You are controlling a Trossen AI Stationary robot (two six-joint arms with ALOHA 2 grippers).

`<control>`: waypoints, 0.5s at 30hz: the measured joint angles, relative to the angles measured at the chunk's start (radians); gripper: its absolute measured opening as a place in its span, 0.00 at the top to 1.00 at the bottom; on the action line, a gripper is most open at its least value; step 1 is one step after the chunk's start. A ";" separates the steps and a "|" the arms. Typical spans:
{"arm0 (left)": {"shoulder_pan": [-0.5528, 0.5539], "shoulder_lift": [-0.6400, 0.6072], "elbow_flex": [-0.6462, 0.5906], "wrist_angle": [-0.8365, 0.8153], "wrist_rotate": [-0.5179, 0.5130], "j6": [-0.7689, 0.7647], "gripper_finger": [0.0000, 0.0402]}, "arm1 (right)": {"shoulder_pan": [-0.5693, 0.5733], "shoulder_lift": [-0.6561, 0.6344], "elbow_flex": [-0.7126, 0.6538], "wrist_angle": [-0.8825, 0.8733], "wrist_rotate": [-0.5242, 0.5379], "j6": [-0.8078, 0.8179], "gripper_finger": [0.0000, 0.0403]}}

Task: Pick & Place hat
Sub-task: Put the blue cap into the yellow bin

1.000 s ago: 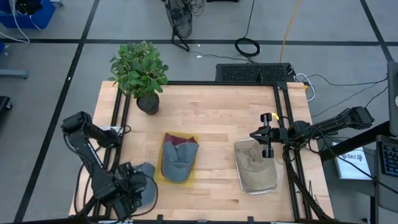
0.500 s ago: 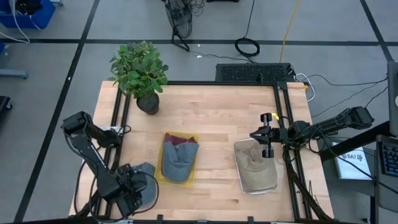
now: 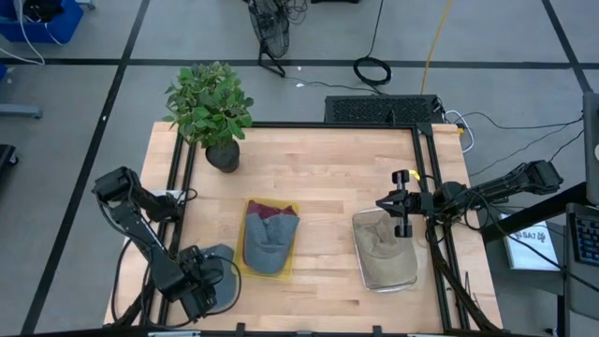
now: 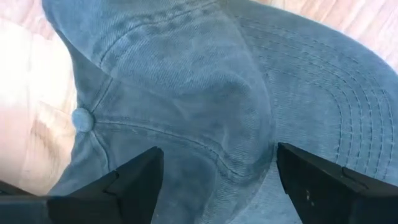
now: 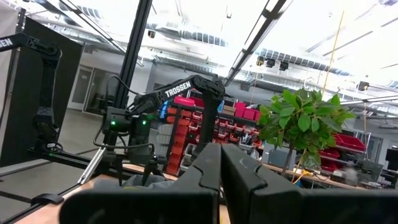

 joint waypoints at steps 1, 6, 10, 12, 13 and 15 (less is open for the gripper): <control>0.000 0.000 0.000 0.001 0.004 -0.001 0.24 | 0.000 0.000 0.000 0.002 0.000 0.000 1.00; 0.000 0.000 0.000 0.011 0.018 0.023 0.44 | 0.000 0.000 0.000 0.003 0.000 0.000 1.00; 0.000 0.001 -0.001 0.014 0.025 0.087 0.74 | 0.000 0.000 0.000 0.003 0.000 0.000 1.00; 0.000 0.001 -0.001 0.028 0.035 0.122 0.90 | 0.000 0.000 0.000 0.003 0.000 0.000 1.00; 0.000 0.001 -0.001 0.037 0.042 0.142 0.94 | 0.000 0.000 0.000 0.003 0.000 0.000 1.00; 0.000 0.001 0.000 0.042 0.047 0.164 0.95 | 0.000 0.000 0.000 0.003 0.000 0.000 1.00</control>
